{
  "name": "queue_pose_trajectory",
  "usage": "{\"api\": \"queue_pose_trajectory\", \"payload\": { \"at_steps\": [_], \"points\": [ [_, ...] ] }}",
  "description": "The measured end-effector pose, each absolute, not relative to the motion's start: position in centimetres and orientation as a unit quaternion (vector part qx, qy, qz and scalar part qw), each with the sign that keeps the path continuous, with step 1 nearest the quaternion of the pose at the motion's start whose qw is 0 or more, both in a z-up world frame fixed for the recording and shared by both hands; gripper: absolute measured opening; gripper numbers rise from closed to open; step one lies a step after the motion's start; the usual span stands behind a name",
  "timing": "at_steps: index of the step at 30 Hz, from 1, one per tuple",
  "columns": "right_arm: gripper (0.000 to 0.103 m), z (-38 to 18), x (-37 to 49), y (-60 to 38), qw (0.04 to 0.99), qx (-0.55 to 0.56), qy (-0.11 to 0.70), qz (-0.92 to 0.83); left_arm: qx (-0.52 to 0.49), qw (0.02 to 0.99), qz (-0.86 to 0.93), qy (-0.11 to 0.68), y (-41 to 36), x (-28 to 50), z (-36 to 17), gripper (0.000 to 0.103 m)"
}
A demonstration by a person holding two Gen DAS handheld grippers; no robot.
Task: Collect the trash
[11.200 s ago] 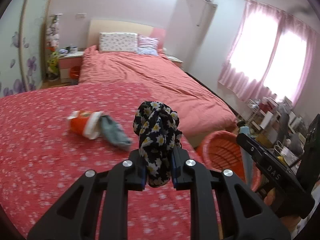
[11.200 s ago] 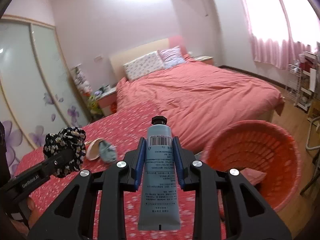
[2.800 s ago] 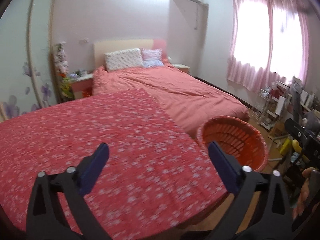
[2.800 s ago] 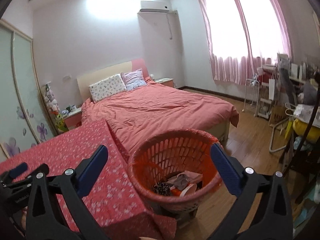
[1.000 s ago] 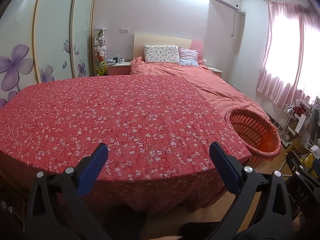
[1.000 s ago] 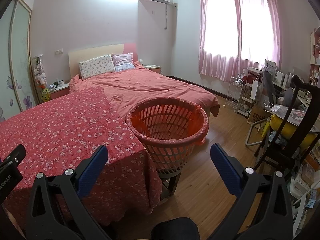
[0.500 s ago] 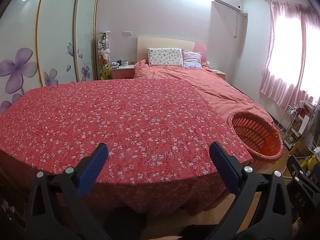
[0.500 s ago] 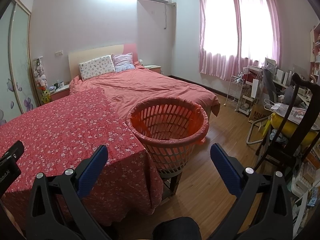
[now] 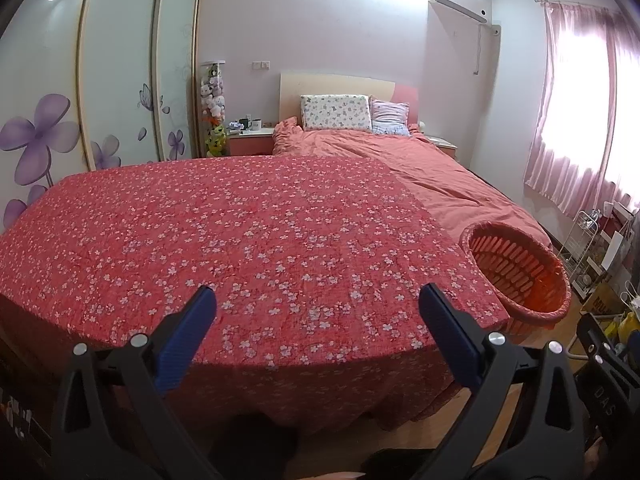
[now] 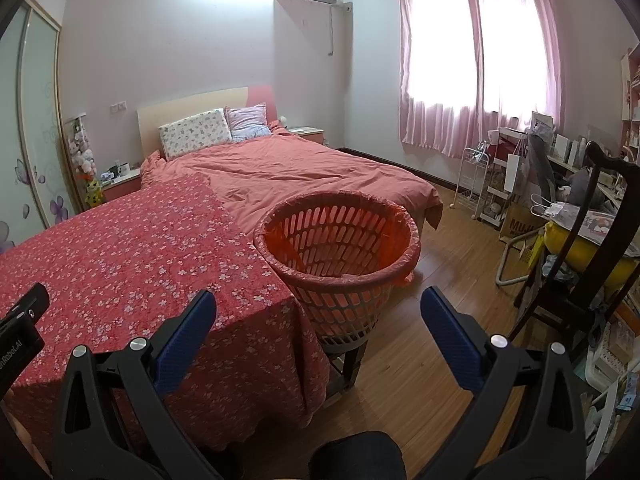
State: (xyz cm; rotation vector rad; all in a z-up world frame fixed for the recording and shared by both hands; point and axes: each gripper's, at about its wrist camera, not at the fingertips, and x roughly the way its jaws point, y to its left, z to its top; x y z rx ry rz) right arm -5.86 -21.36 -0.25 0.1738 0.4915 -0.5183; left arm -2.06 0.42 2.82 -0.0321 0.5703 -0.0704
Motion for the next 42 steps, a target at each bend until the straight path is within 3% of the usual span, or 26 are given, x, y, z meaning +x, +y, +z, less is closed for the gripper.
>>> {"api": "queue_pose_trajectory", "payload": {
  "at_steps": [42],
  "points": [
    [0.101, -0.34, -6.00, -21.24, 0.932, 0.087, 0.242, -0.254, -0.016, 0.957, -0.034, 0.286, 0.60, -2.14, 2.42, 0.099]
  ]
}}
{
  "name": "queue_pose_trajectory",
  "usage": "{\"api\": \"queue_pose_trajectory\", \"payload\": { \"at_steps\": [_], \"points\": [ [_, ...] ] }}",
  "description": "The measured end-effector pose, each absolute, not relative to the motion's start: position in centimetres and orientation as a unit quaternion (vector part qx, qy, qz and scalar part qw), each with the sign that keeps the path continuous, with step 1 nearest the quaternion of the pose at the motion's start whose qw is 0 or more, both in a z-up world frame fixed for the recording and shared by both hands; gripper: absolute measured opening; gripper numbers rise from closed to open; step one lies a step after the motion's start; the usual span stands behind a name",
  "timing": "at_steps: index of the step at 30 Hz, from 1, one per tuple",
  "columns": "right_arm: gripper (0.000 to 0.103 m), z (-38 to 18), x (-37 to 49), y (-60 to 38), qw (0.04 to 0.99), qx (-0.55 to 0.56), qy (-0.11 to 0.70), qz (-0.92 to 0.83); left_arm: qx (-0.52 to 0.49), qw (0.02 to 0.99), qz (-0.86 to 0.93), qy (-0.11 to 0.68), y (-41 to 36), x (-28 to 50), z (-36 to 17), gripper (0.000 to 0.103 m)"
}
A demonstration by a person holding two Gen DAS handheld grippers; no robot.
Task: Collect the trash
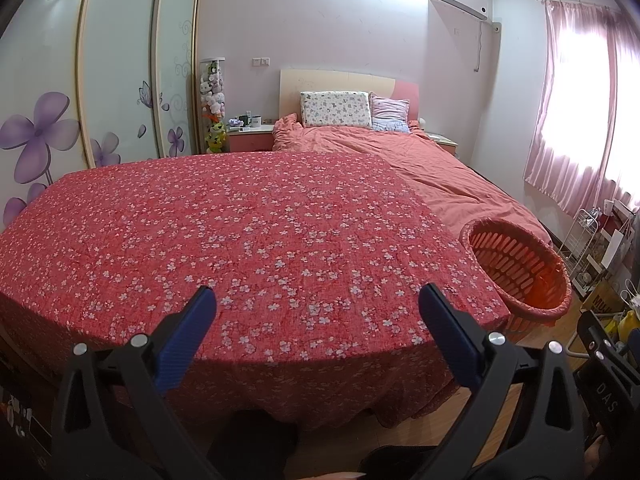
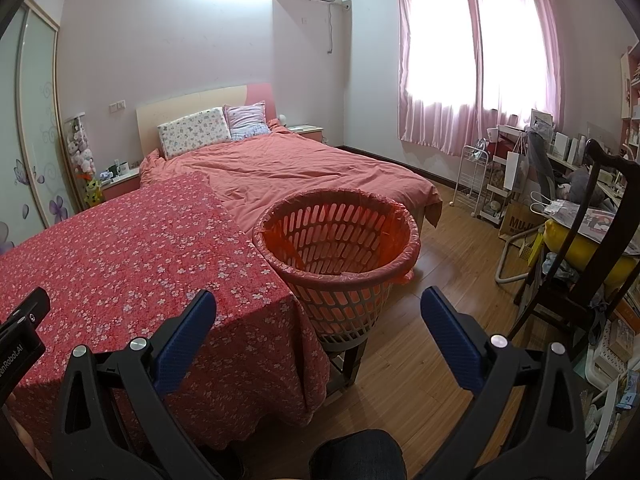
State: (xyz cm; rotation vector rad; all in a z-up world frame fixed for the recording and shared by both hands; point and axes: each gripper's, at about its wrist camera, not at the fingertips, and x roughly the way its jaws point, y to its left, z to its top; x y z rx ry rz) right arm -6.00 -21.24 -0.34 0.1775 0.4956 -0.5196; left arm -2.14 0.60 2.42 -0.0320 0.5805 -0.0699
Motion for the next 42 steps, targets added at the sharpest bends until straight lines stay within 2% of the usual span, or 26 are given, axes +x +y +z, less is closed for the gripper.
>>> {"api": "queue_pose_trajectory", "payload": {
  "at_steps": [42],
  "points": [
    [0.101, -0.31, -5.94, -21.22, 0.932, 0.087, 0.243, -0.253, -0.010, 0.956, -0.035, 0.291, 0.74, -2.31, 2.10, 0.099]
  ]
}}
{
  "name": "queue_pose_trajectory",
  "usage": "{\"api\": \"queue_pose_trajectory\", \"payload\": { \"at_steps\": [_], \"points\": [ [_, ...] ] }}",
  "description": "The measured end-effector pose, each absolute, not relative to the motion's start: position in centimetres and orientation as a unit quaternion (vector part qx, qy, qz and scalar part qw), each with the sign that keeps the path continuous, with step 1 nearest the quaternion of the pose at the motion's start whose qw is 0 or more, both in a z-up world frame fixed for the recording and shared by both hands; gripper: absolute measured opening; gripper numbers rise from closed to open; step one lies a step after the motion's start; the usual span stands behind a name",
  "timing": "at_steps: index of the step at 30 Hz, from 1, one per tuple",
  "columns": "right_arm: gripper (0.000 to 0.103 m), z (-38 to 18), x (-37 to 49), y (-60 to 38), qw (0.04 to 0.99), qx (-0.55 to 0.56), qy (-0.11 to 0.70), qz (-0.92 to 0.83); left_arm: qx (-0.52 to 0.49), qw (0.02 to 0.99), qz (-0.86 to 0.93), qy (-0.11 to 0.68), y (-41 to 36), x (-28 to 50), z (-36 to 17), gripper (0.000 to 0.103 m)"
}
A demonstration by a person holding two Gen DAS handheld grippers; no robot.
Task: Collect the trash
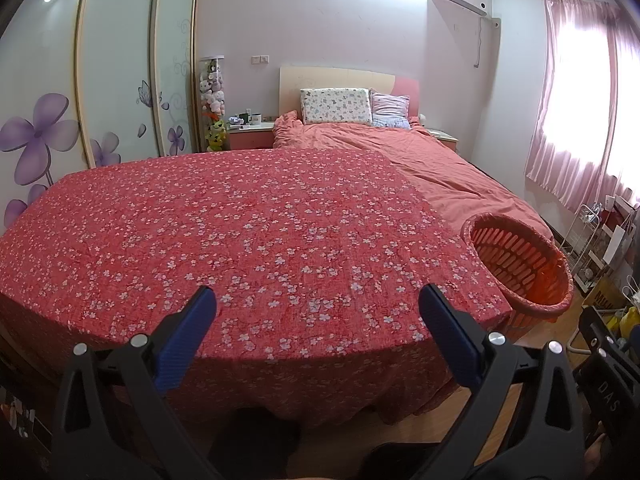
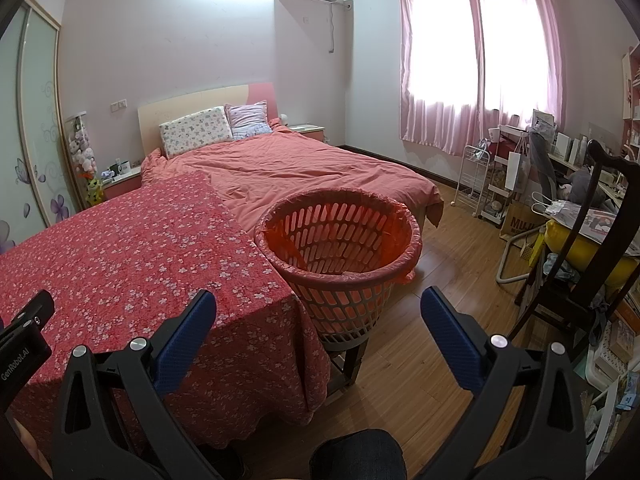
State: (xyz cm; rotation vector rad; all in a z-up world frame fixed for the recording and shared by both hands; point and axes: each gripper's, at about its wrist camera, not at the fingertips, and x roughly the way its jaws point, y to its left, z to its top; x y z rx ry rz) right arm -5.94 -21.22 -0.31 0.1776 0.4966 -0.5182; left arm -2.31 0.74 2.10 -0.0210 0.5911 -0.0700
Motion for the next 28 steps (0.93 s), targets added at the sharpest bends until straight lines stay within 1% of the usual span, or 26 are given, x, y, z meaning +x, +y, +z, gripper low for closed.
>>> {"api": "queue_pose_trajectory", "payload": {
  "at_steps": [28],
  "points": [
    [0.101, -0.43, -5.89, -21.03, 0.932, 0.087, 0.244, -0.252, -0.009, 0.954, -0.033, 0.298, 1.33, -1.99, 2.27, 0.099]
  ]
}}
